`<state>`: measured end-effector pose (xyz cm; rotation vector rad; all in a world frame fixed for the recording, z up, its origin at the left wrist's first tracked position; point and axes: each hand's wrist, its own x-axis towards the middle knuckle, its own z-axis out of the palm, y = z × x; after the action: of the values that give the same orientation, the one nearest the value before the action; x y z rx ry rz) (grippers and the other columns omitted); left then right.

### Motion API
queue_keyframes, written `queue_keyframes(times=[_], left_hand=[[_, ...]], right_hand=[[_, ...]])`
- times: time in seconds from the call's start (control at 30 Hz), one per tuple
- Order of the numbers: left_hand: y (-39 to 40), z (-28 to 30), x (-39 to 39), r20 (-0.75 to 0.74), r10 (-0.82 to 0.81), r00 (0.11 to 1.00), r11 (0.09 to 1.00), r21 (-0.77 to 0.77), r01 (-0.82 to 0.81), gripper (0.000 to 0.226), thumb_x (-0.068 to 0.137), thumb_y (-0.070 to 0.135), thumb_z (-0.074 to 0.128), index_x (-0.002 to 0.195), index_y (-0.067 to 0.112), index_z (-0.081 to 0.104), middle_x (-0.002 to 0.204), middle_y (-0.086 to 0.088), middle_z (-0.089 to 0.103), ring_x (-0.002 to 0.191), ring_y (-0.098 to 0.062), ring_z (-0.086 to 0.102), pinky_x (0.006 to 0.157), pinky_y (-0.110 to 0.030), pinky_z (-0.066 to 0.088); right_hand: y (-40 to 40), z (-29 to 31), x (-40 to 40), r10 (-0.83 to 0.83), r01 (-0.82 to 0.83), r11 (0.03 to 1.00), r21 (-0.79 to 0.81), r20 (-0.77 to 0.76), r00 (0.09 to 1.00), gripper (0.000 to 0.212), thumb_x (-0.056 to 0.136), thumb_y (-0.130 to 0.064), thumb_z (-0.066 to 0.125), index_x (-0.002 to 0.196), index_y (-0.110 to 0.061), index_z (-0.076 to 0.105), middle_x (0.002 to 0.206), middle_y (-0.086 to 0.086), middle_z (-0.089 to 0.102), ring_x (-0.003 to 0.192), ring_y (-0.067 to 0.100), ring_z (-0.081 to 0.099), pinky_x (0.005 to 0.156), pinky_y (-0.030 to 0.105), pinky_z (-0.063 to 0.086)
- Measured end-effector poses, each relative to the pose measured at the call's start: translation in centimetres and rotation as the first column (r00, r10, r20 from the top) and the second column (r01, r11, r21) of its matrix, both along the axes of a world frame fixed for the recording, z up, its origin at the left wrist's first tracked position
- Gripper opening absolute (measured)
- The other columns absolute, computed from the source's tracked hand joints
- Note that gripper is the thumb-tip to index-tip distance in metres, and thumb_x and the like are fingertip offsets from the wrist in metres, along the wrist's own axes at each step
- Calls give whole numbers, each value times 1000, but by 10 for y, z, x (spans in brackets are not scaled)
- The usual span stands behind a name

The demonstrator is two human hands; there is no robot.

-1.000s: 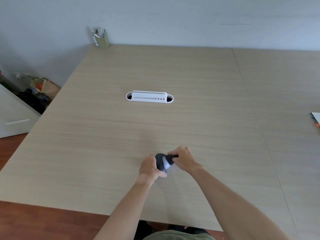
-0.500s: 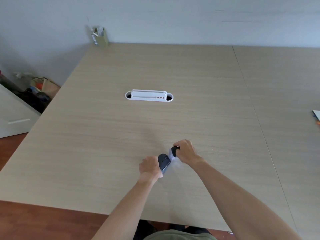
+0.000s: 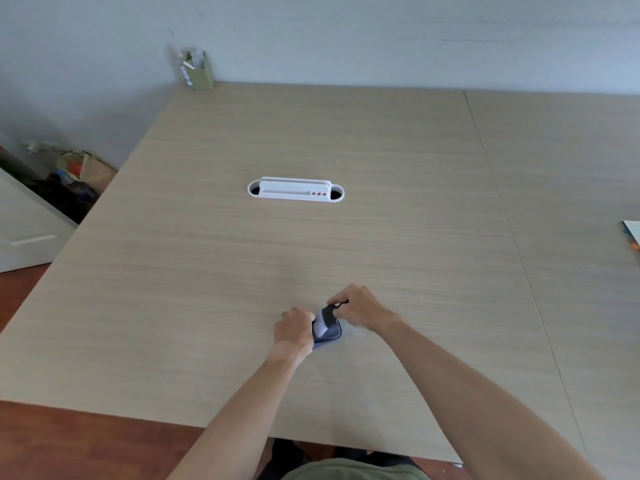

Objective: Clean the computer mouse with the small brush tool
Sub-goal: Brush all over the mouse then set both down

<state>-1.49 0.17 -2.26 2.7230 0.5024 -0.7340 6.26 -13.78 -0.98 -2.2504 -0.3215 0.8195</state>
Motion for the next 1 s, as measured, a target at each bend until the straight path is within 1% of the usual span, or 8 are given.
queue_keyframes(times=[0.1,0.23,0.43,0.57,0.67,0.8,0.93,1.0], left_hand=[[2,-1,2,1,-13,1000,1000,-26,13,48,75,-2,72,116,22,68,111,-4,68,110,-26,62,87,-34,56],[7,-3,4,23,-7,1000,996,-88,9,68,80,-9,61,138,27,57,130,-6,61,121,-29,56,97,-37,52],[-5,-1,-5,85,167,982,984,-68,-162,78,71,19,78,136,24,35,131,-8,39,123,-30,40,94,-37,45],[-15,-2,-10,31,355,934,922,-174,-345,81,59,47,85,124,16,48,123,-8,39,119,-28,42,89,-35,52],[-16,-5,-10,60,389,919,902,-229,-367,66,66,45,82,117,12,55,122,-9,41,118,-29,43,87,-36,53],[-17,-5,-10,80,382,921,902,-251,-352,64,69,39,83,119,9,55,124,-11,42,119,-31,44,92,-36,50],[-11,-7,-13,66,301,951,933,-225,-280,65,71,28,83,122,4,50,127,-13,38,119,-31,44,95,-36,50],[-6,-7,-14,62,251,966,956,-172,-237,62,74,25,81,123,3,49,129,-15,39,119,-31,45,95,-33,48]], right_hand=[[-1,-6,-11,-33,33,999,-31,-3,999,28,68,13,39,71,6,66,79,27,62,65,21,43,53,30,33],[-5,0,-8,-59,97,980,-176,210,976,27,66,9,41,50,-11,31,64,8,40,56,25,34,45,26,21],[-1,-1,-12,-76,76,997,5,46,996,17,68,8,45,62,2,60,65,4,46,64,21,35,53,29,31],[-8,-5,-12,-91,99,992,-80,97,991,19,59,9,38,50,-8,35,62,6,34,60,23,27,49,31,23],[-9,2,-11,-94,105,992,-66,160,983,22,58,7,38,50,-11,29,59,6,31,60,23,25,50,32,22],[-5,2,-15,-84,87,996,-17,106,991,11,65,11,43,66,12,53,69,31,42,67,34,27,58,32,25],[-11,-1,-16,-70,90,987,-131,154,986,21,62,7,40,50,-8,31,60,8,34,58,25,28,46,29,20],[-9,-1,-17,-81,93,992,-82,137,987,15,61,4,41,53,-3,52,62,13,50,58,33,39,46,35,31]])
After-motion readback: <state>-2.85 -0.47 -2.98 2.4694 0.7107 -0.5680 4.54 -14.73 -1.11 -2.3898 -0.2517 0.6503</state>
